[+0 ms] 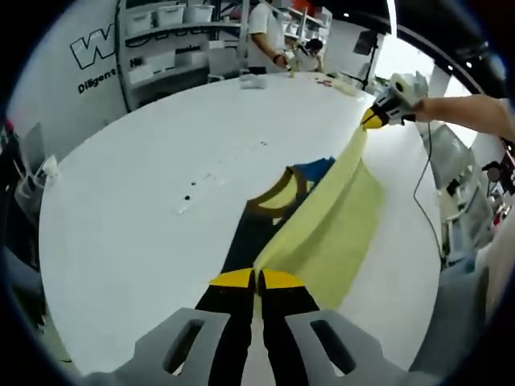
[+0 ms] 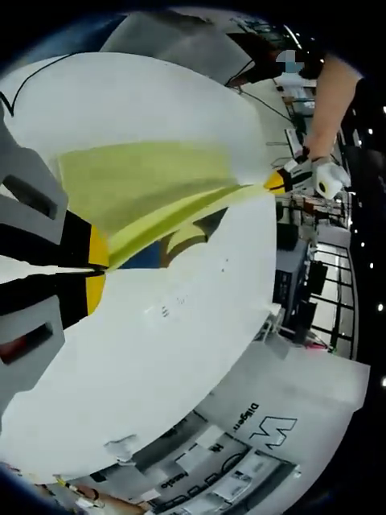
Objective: Fold the garment on the visible template until the final outline fits inside the template.
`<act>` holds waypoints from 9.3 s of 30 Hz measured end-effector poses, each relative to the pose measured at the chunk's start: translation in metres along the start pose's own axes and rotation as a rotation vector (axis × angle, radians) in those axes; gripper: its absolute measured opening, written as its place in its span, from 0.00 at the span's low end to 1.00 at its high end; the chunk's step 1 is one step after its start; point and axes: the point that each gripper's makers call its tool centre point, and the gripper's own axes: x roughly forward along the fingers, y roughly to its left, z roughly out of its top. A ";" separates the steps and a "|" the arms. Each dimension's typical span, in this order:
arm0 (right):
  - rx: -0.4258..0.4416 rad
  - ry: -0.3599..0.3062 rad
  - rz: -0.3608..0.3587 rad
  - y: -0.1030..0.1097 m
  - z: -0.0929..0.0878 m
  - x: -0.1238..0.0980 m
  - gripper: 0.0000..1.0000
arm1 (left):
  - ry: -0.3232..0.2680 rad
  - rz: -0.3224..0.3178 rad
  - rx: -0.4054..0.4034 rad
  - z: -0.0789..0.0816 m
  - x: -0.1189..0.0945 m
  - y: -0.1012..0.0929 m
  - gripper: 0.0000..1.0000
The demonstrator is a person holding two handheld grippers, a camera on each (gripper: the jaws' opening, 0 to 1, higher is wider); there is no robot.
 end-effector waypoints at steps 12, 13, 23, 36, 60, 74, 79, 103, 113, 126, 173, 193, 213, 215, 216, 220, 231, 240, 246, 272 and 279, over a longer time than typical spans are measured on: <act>0.064 0.078 0.019 -0.021 -0.013 0.051 0.00 | 0.033 0.013 -0.179 -0.004 0.026 0.025 0.01; 0.066 0.083 0.020 -0.021 -0.014 0.054 0.00 | 0.034 0.014 -0.191 -0.004 0.030 0.026 0.01; 0.142 0.154 0.001 -0.031 -0.030 0.071 0.00 | 0.029 0.018 -0.307 0.000 0.047 0.039 0.02; 0.218 0.133 -0.066 -0.034 -0.032 0.069 0.04 | -0.046 0.130 -0.339 0.005 0.036 0.065 0.04; 0.260 0.033 0.045 0.077 -0.070 0.019 0.12 | -0.061 0.013 -0.244 -0.080 0.008 -0.026 0.09; 0.300 -0.003 0.091 0.128 -0.088 0.005 0.13 | -0.112 -0.016 -0.190 -0.110 0.003 -0.055 0.14; 0.300 -0.005 0.099 0.137 -0.089 0.007 0.16 | -0.118 0.003 -0.194 -0.119 0.003 -0.058 0.14; 0.228 0.013 0.131 0.144 -0.089 0.022 0.04 | -0.081 0.005 -0.152 -0.142 0.029 -0.063 0.04; 0.158 0.027 0.164 0.148 -0.096 0.017 0.00 | -0.103 -0.018 -0.138 -0.140 0.023 -0.062 0.01; 0.176 0.035 0.224 0.162 -0.099 0.007 0.00 | -0.088 -0.032 -0.138 -0.148 0.018 -0.065 0.01; 0.154 0.041 0.181 0.204 -0.102 -0.004 0.00 | -0.114 -0.005 -0.225 -0.190 -0.008 -0.089 0.01; 0.210 0.088 0.152 0.210 -0.112 -0.009 0.00 | -0.096 0.015 -0.211 -0.193 -0.008 -0.087 0.02; 0.255 -0.016 0.046 0.223 -0.081 -0.045 0.19 | -0.261 0.113 -0.241 -0.163 -0.033 -0.113 0.11; 0.257 -0.032 0.031 0.228 -0.077 -0.048 0.24 | -0.306 0.130 -0.257 -0.160 -0.038 -0.123 0.16; 0.265 -0.038 0.018 0.230 -0.076 -0.050 0.25 | -0.314 0.138 -0.254 -0.161 -0.040 -0.128 0.20; 0.297 -0.088 -0.031 0.242 -0.066 -0.059 0.34 | -0.360 0.166 -0.274 -0.162 -0.051 -0.146 0.37; 0.435 -0.177 -0.125 0.270 -0.048 -0.086 0.71 | -0.418 0.187 -0.279 -0.166 -0.081 -0.177 0.73; 0.489 -0.208 -0.165 0.286 -0.045 -0.102 0.91 | -0.389 0.196 -0.300 -0.187 -0.086 -0.199 0.95; 0.504 -0.223 -0.165 0.299 -0.041 -0.104 0.99 | -0.394 0.210 -0.302 -0.197 -0.092 -0.205 0.99; 0.545 -0.250 -0.169 0.329 -0.036 -0.105 0.99 | -0.470 0.221 -0.345 -0.190 -0.103 -0.194 0.99; 0.548 -0.248 -0.182 0.328 -0.036 -0.107 0.99 | -0.470 0.200 -0.318 -0.185 -0.097 -0.200 0.98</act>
